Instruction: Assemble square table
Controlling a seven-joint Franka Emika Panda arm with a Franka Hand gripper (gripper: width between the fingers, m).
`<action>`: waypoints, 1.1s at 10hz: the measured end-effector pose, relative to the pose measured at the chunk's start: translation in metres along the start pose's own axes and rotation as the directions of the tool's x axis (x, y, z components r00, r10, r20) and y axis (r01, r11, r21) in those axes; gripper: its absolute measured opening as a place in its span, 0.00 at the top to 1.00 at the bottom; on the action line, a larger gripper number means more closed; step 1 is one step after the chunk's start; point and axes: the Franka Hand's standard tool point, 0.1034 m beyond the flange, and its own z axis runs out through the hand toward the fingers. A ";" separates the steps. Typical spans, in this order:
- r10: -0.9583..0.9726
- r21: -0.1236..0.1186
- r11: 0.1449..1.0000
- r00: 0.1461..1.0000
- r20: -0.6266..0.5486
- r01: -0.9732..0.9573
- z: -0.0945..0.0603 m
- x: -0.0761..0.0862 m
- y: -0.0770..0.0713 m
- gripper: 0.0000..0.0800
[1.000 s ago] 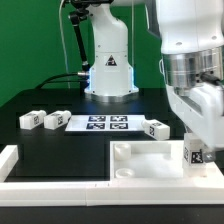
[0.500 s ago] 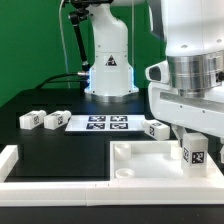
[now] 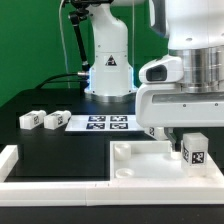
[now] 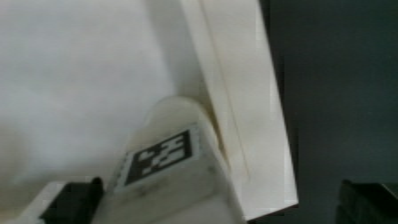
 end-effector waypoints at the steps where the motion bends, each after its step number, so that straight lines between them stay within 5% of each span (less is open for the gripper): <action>1: -0.025 -0.005 1.000 1.000 -0.014 0.024 0.000 0.001 -0.001 0.19; 2: -0.089 -0.006 0.996 0.996 -0.013 0.089 0.001 0.001 -0.001 0.19; 4: -0.031 -0.007 1.000 0.999 -0.014 0.031 0.001 0.002 0.002 0.51; 5: 0.021 -0.011 1.000 1.000 -0.013 -0.021 0.001 0.002 0.007 0.51; 6: 0.134 -0.011 0.991 0.991 -0.014 -0.134 0.001 0.003 0.008 0.63; 11: 0.502 -0.008 0.865 0.865 -0.001 -0.502 0.001 0.002 0.011 0.63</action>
Offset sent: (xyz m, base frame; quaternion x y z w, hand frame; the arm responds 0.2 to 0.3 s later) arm 0.0000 0.0000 0.0000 0.0000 0.0000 0.0000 1.0000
